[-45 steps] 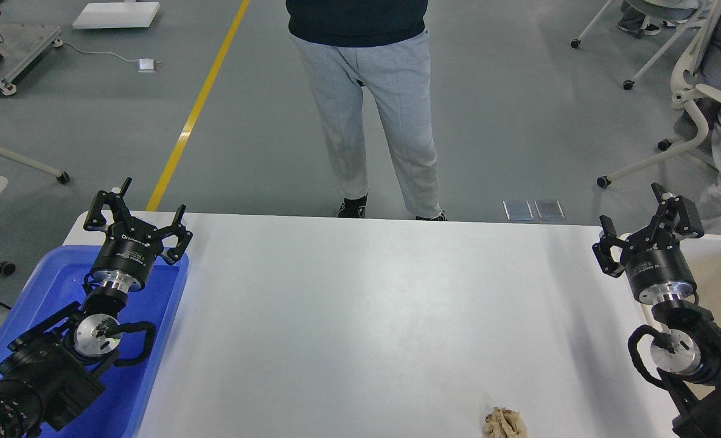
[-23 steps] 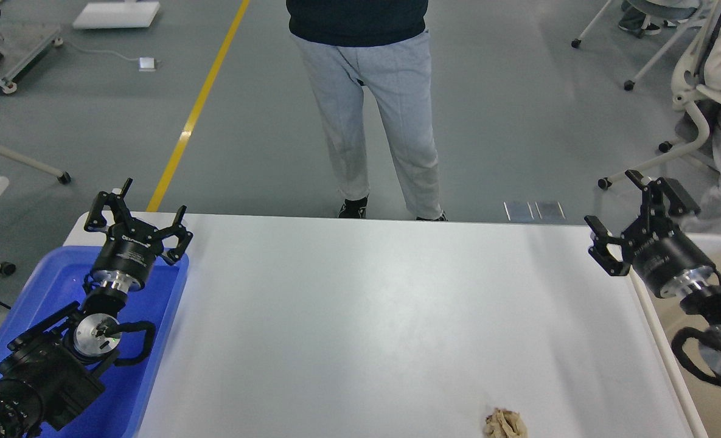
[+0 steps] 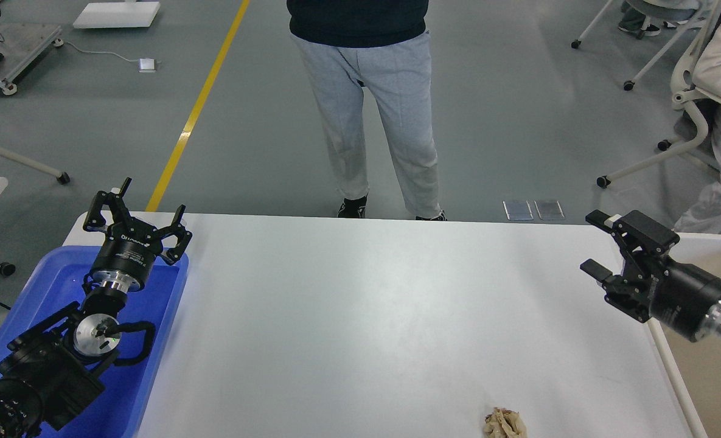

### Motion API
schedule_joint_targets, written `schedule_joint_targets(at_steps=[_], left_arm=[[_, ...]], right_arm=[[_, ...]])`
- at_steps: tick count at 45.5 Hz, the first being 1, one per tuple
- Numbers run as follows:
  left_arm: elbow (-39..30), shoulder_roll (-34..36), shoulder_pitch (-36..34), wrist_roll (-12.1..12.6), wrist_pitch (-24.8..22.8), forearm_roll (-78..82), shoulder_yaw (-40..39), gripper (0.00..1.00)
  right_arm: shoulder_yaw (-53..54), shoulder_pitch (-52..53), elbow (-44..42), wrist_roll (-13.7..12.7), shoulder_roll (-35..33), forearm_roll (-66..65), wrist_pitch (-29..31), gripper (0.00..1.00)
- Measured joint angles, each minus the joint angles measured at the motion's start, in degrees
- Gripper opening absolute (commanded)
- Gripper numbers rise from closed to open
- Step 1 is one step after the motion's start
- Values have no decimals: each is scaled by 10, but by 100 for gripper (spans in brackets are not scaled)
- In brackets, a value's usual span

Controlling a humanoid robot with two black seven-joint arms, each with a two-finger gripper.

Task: Tidy desktop
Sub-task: 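Lower the open right gripper toward the crumpled tan wrapper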

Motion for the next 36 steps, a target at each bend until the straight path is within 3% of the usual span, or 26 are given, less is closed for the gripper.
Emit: schedule_joint_targets(at_steps=[23,36], left_arm=[[0,0,-1,0,0,0,0,100],[0,0,-1,0,0,0,0,100]], right_arm=[[-16,-8,74,-5,-58,-244,122,99],[-60,3,81,-3,-52,-457,151,99]])
